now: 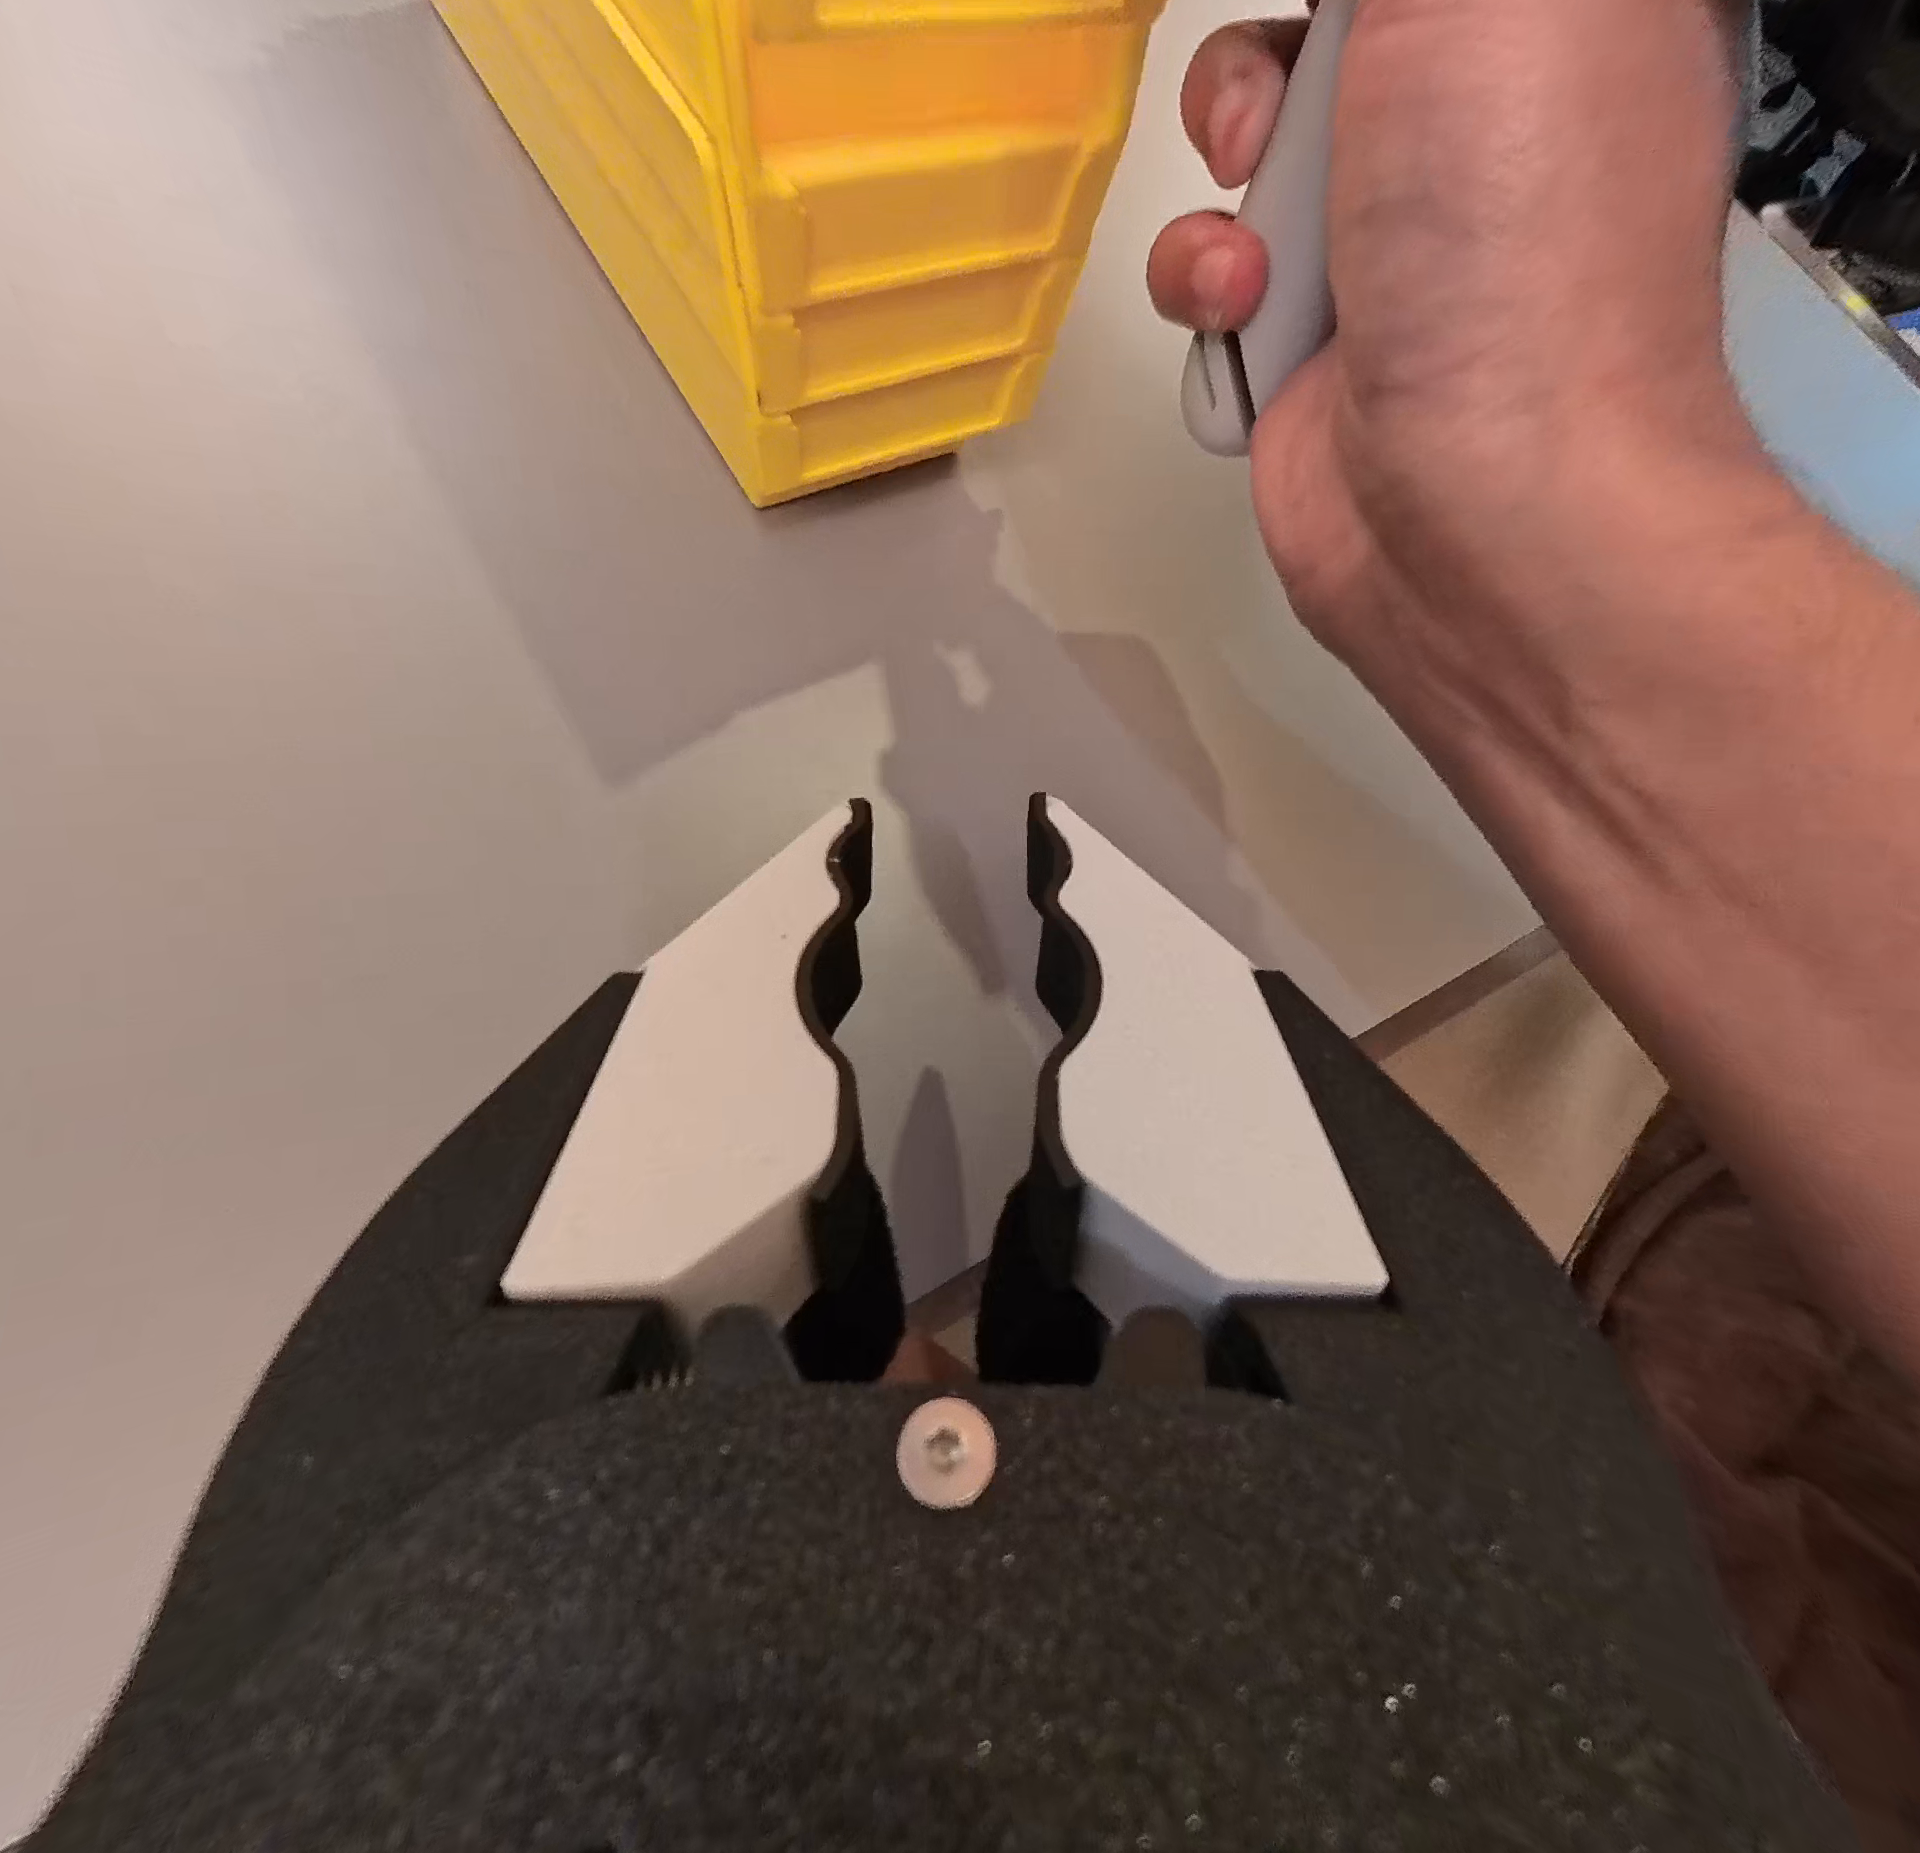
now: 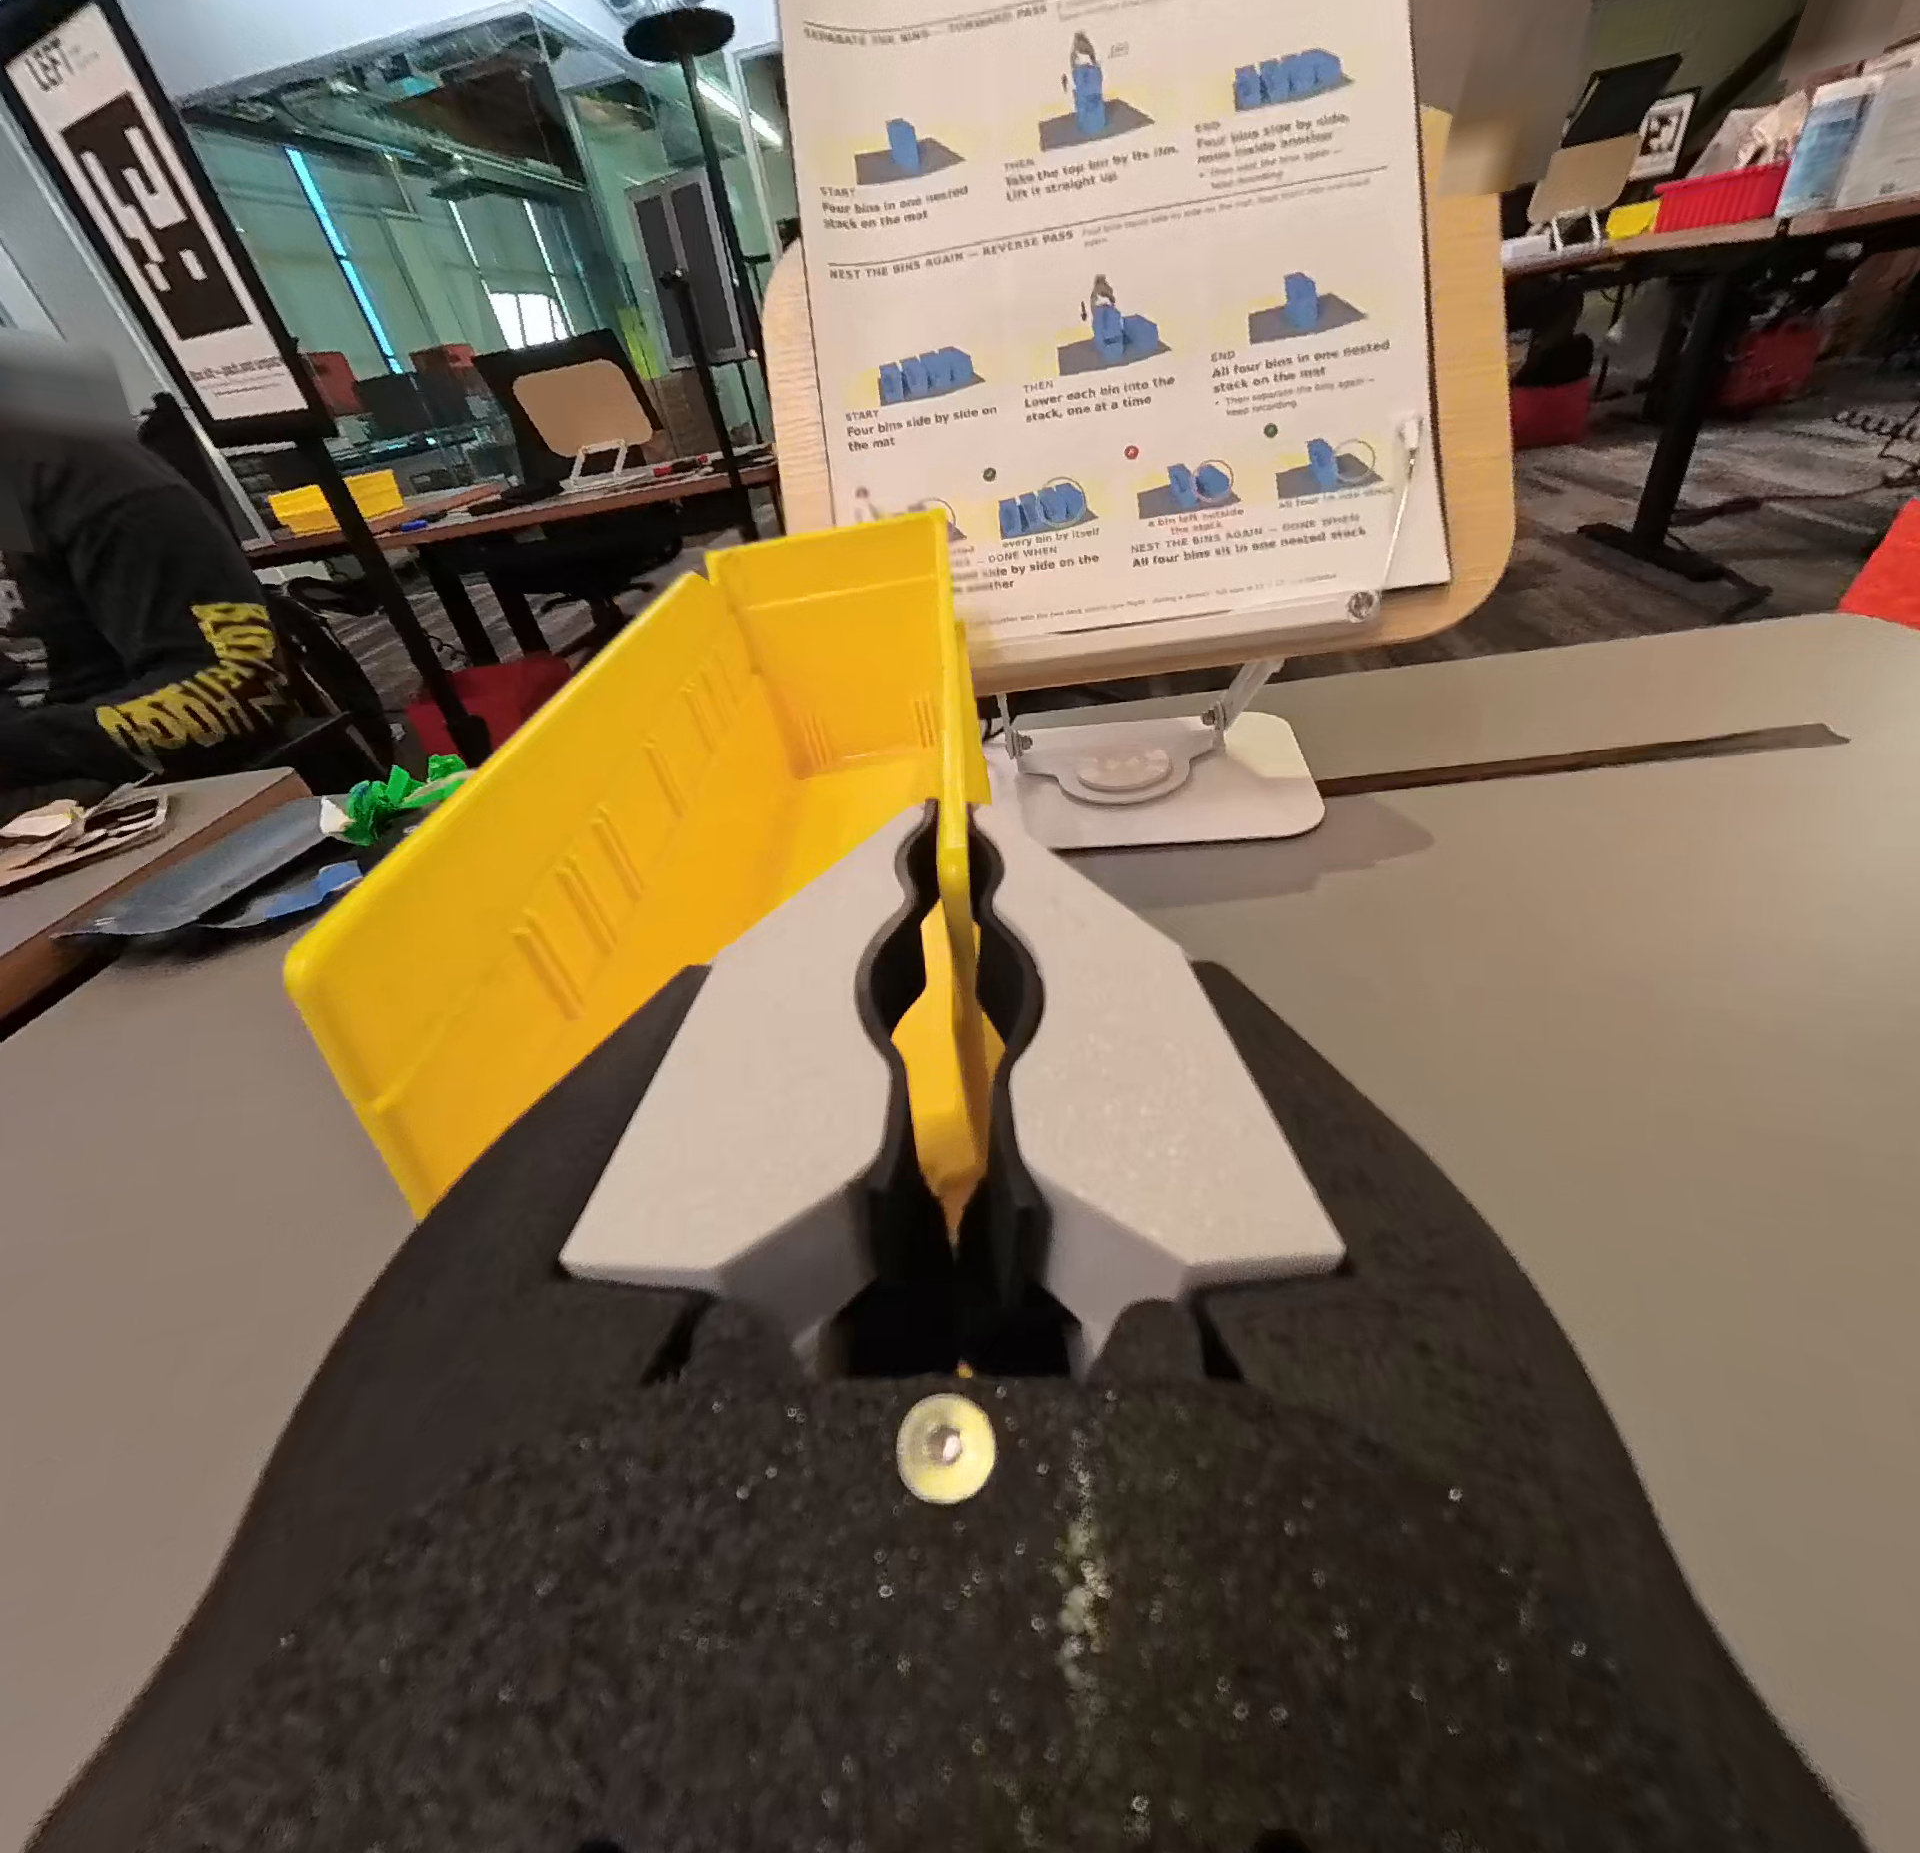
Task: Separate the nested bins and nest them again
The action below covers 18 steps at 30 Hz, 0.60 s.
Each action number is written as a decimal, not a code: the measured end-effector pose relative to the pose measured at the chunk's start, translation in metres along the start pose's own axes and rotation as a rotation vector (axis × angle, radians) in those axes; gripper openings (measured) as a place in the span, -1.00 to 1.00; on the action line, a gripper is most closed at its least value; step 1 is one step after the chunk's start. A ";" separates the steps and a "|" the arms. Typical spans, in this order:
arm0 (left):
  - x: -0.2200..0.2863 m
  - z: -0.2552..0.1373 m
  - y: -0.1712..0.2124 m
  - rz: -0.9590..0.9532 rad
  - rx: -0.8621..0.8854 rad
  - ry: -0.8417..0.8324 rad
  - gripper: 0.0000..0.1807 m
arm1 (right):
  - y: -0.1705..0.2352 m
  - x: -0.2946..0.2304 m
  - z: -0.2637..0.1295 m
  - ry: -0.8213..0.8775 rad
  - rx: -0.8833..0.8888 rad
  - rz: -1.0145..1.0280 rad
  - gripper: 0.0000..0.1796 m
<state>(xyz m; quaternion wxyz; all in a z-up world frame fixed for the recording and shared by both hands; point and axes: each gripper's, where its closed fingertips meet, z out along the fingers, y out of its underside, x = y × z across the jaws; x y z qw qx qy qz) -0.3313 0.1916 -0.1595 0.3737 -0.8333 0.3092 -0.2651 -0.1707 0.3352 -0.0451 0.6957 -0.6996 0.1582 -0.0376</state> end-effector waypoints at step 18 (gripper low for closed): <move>0.004 0.001 0.001 0.016 -0.004 0.003 -0.70 | 0.025 0.000 -0.004 0.017 -0.145 -0.025 -0.98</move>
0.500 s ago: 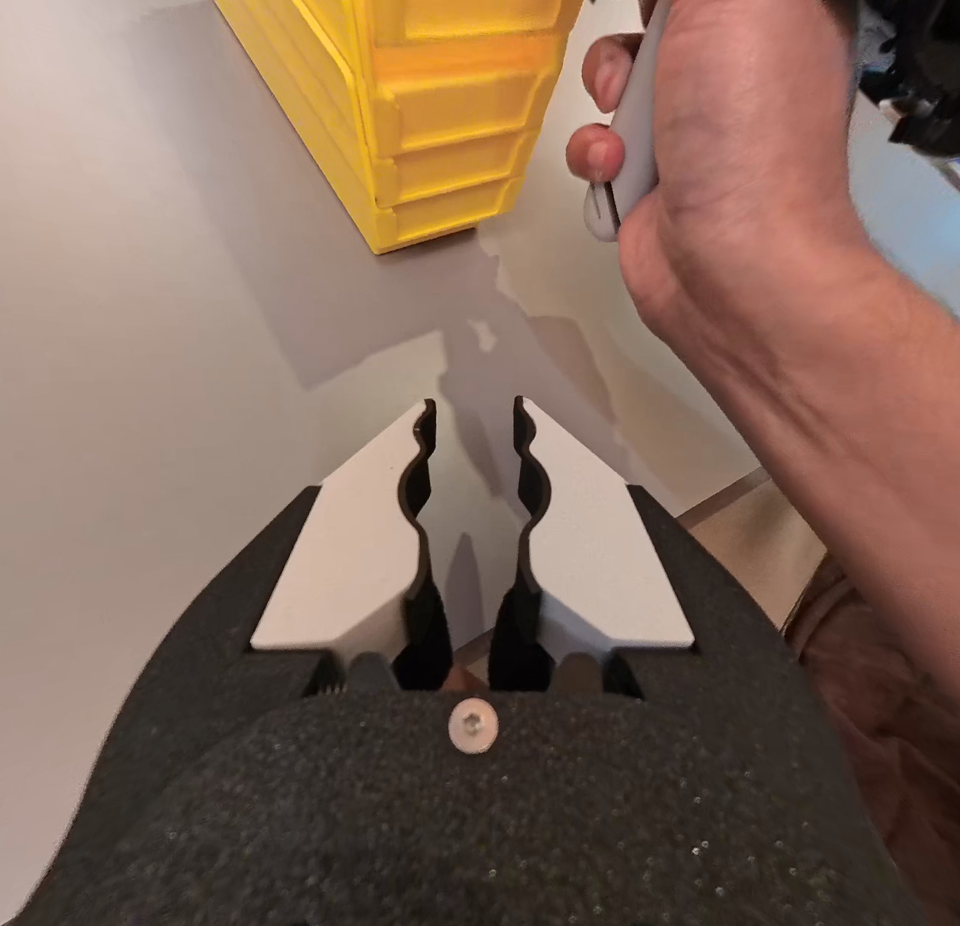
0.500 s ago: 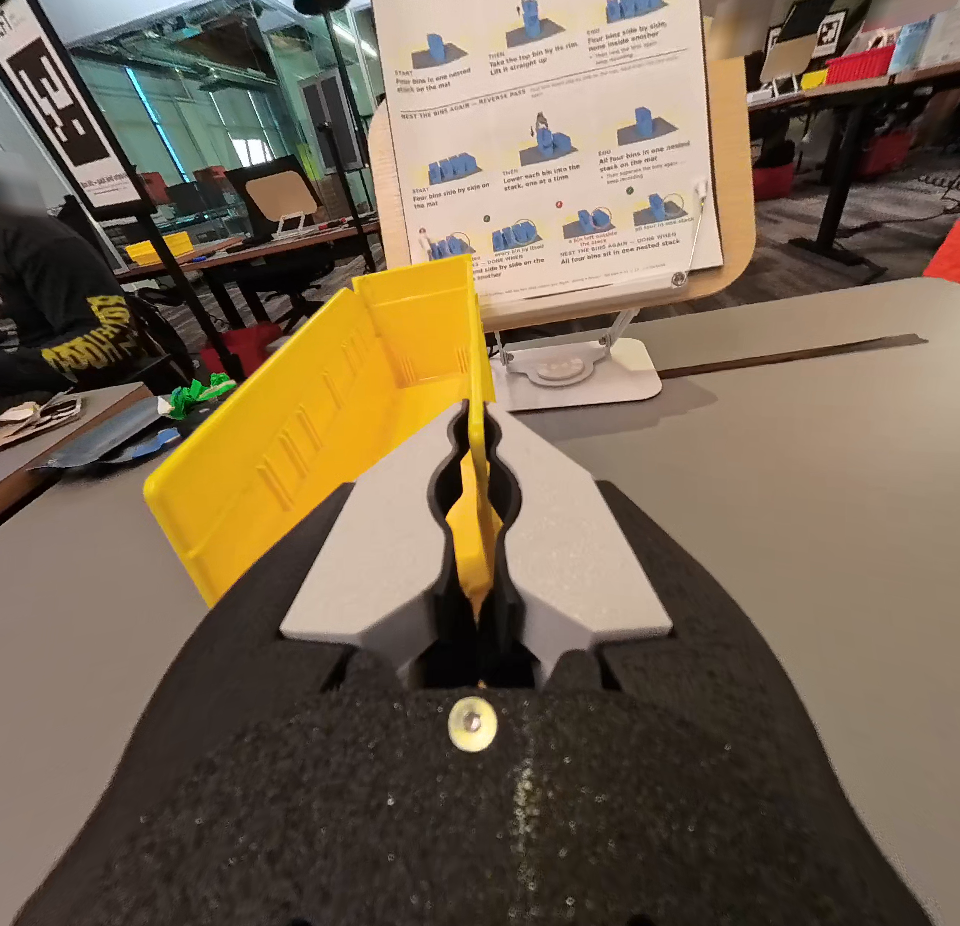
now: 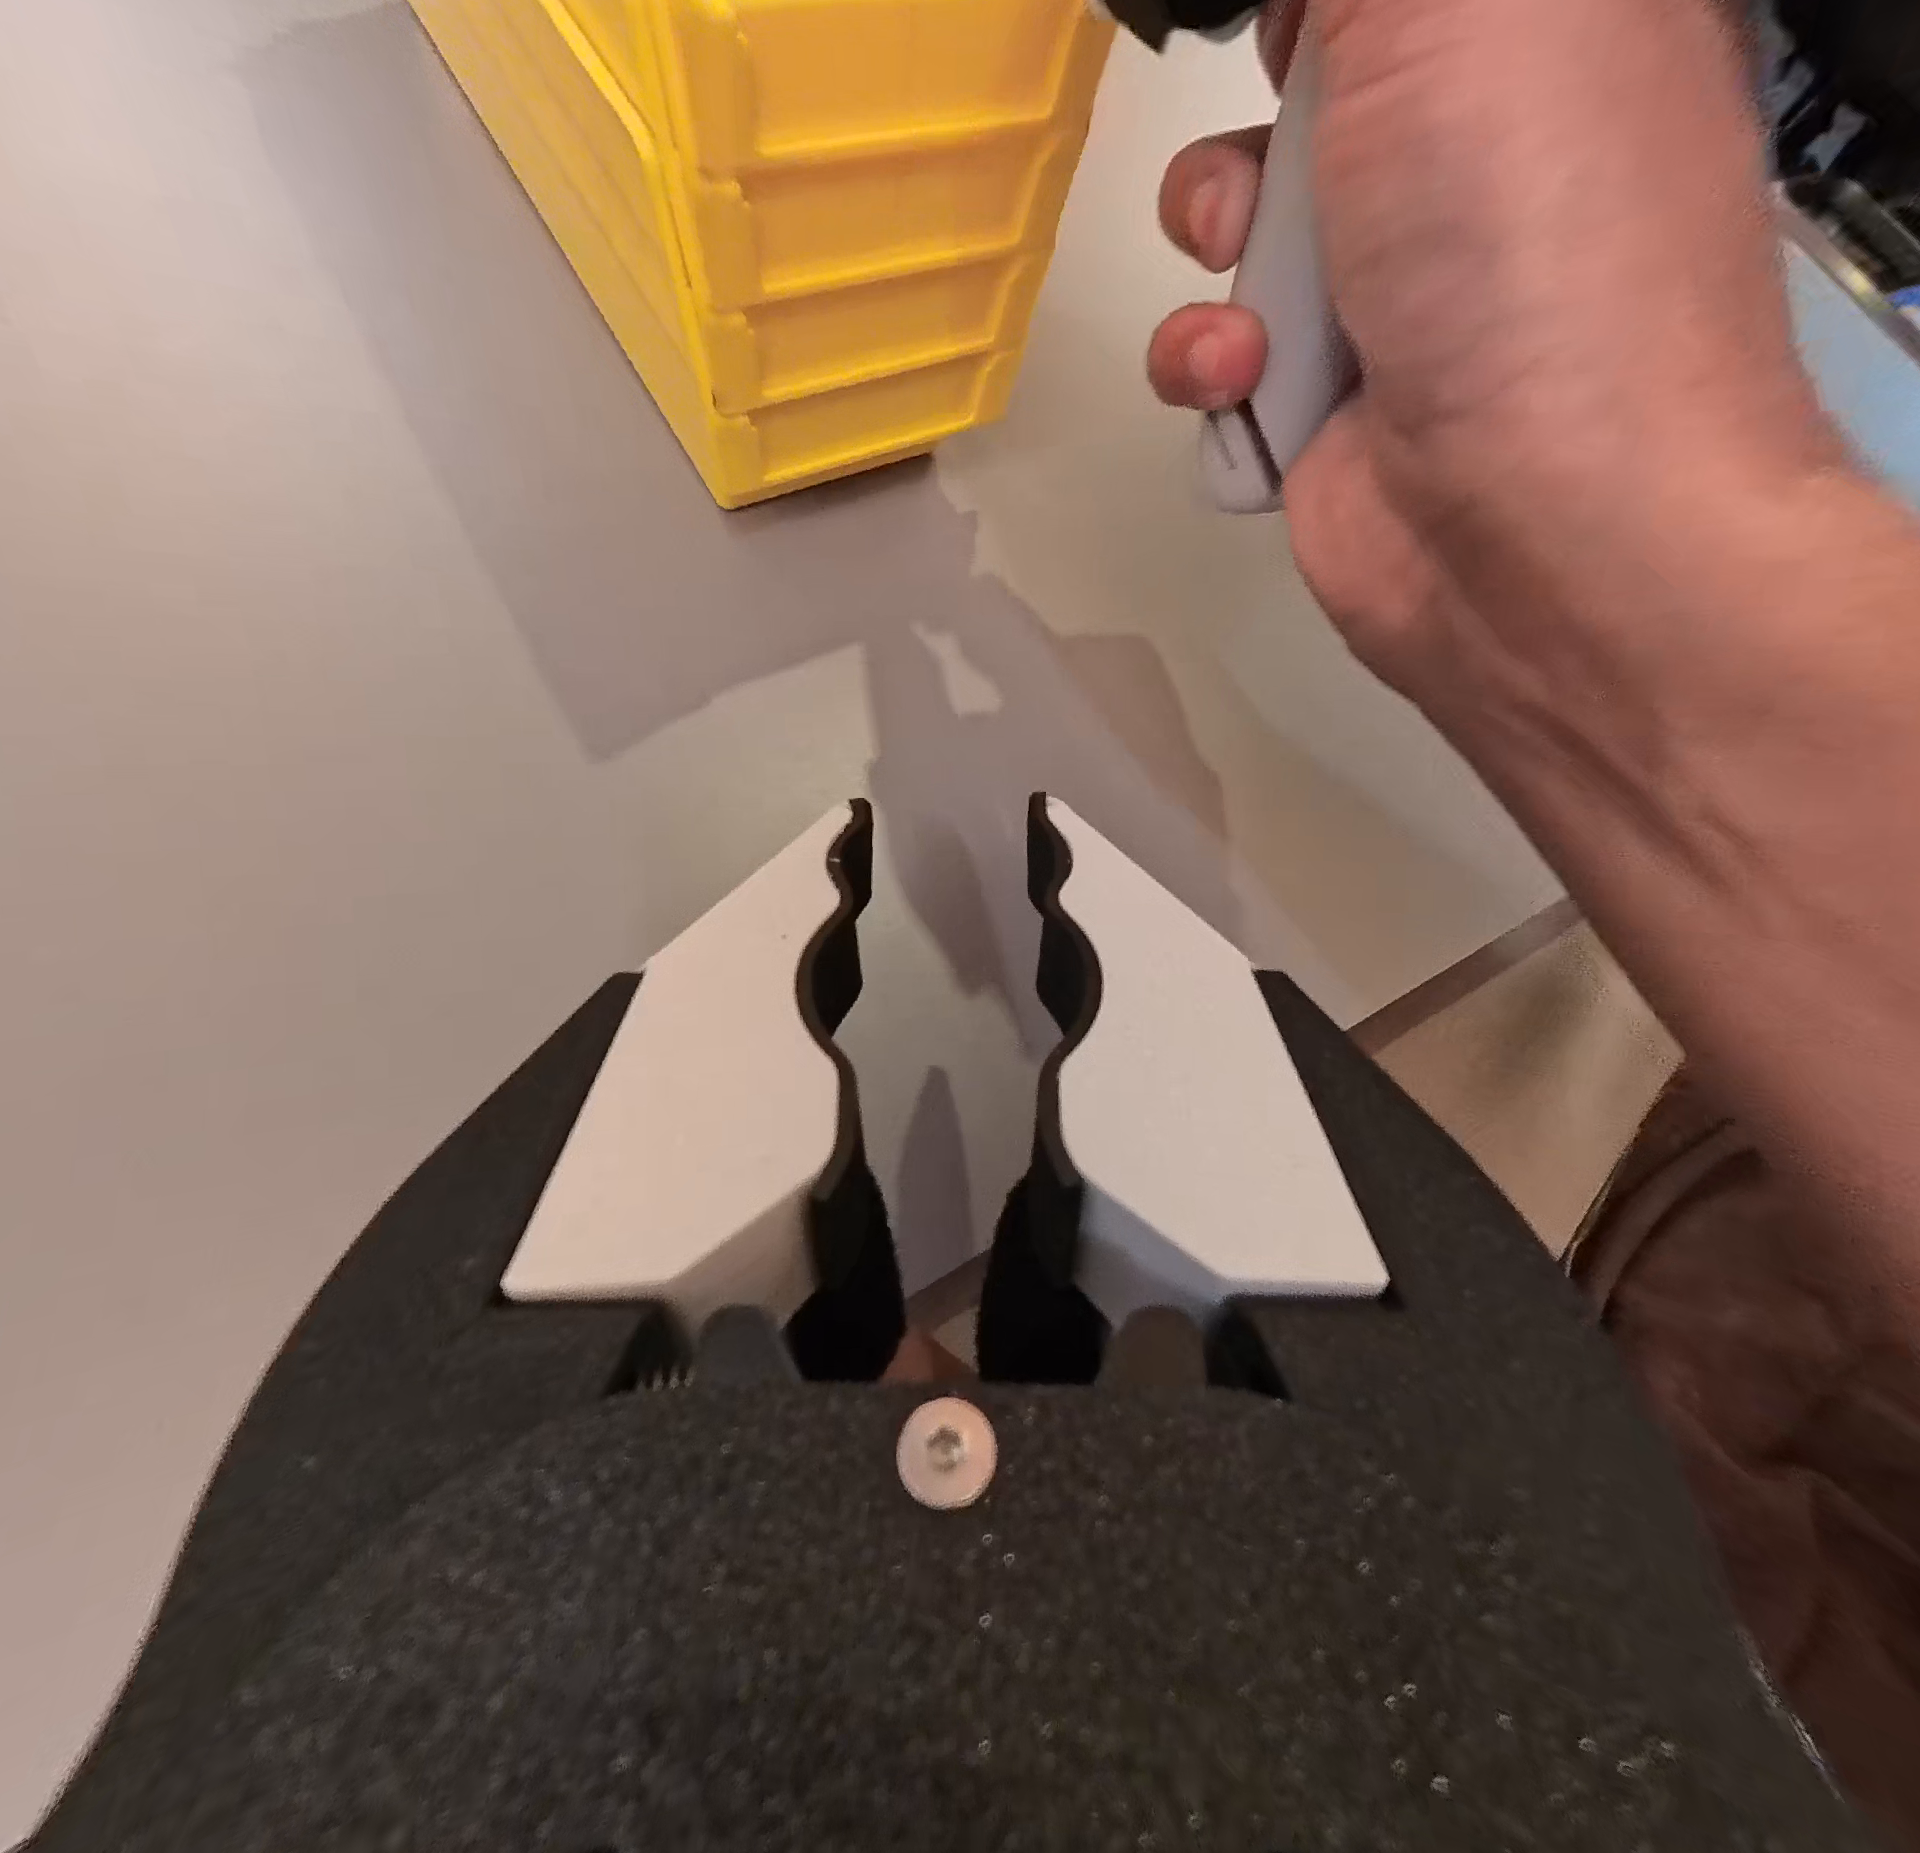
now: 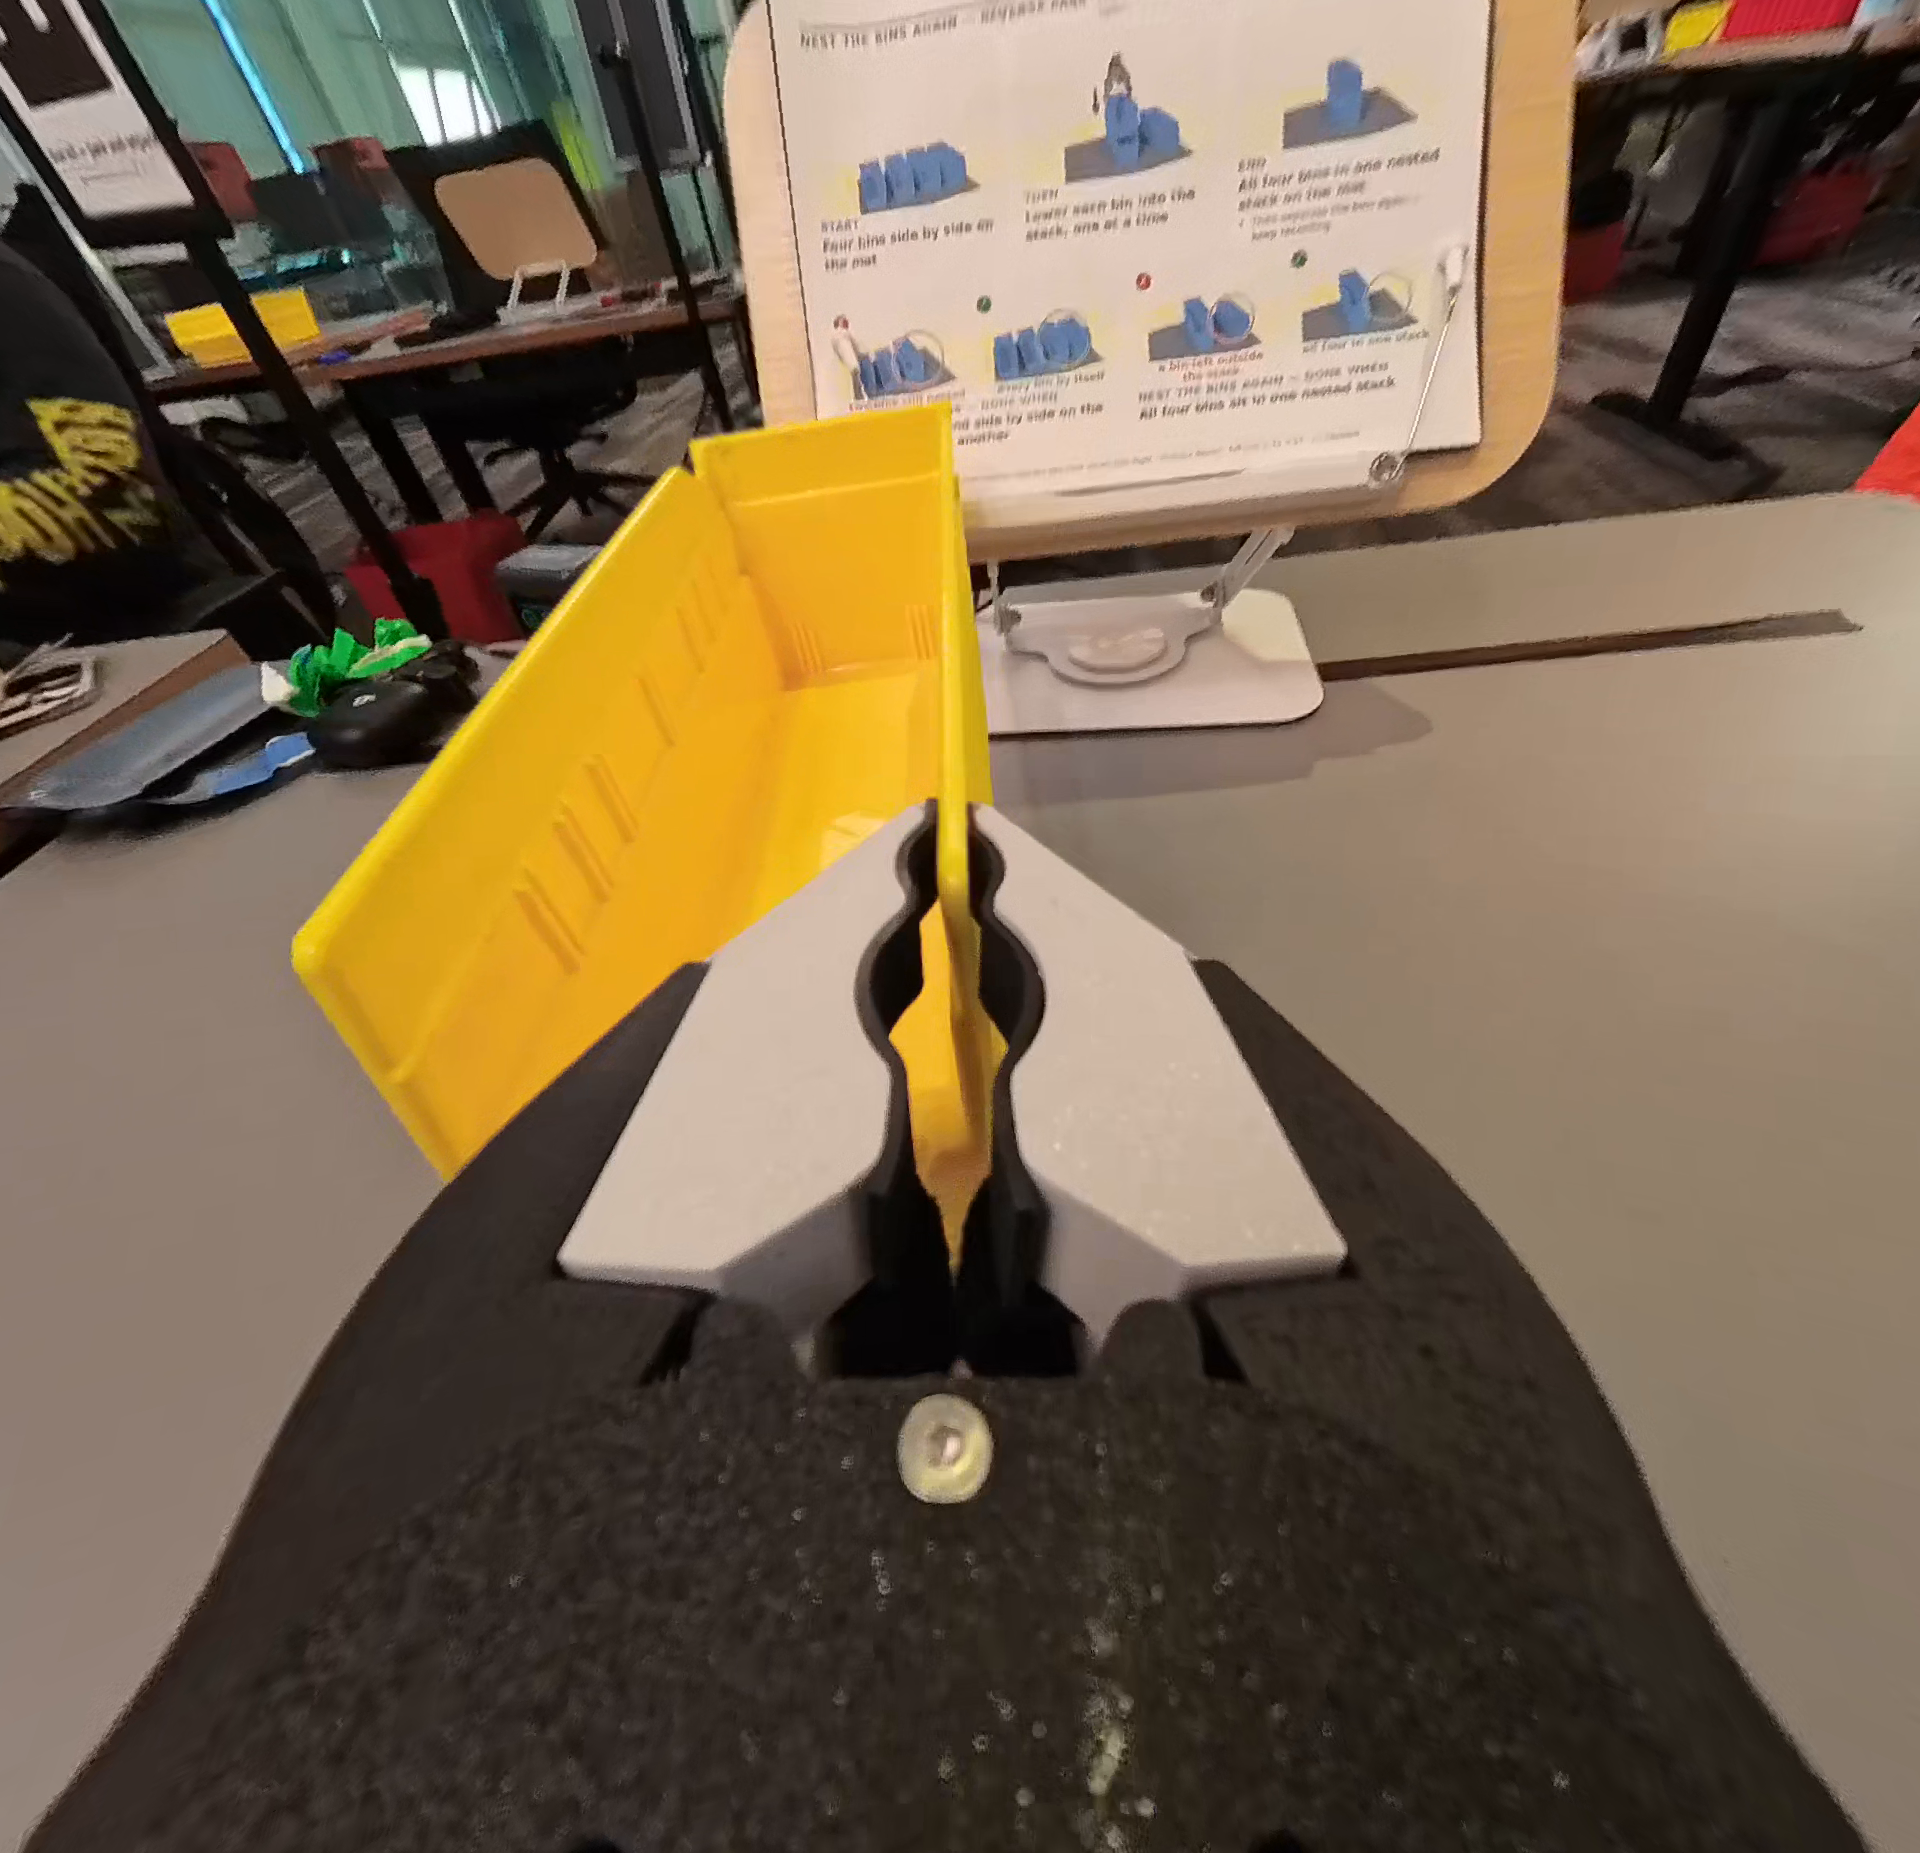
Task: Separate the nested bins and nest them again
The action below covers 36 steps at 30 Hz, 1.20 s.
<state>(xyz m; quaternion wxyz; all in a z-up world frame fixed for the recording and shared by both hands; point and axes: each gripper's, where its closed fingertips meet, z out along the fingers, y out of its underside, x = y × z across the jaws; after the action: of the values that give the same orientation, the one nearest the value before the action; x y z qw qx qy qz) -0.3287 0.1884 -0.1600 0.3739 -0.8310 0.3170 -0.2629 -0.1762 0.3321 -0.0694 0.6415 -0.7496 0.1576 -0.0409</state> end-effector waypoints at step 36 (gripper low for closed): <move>-0.039 0.008 -0.008 0.123 0.002 -0.213 -0.73 | 0.086 0.058 -0.174 -0.735 -0.381 -0.083 -0.37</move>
<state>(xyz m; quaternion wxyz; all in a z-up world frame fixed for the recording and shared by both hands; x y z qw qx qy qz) -0.3467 0.2247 -0.1664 0.4215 -0.8329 0.3258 -0.1500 -0.1834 0.1397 -0.1316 0.5027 -0.8253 -0.1074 0.2336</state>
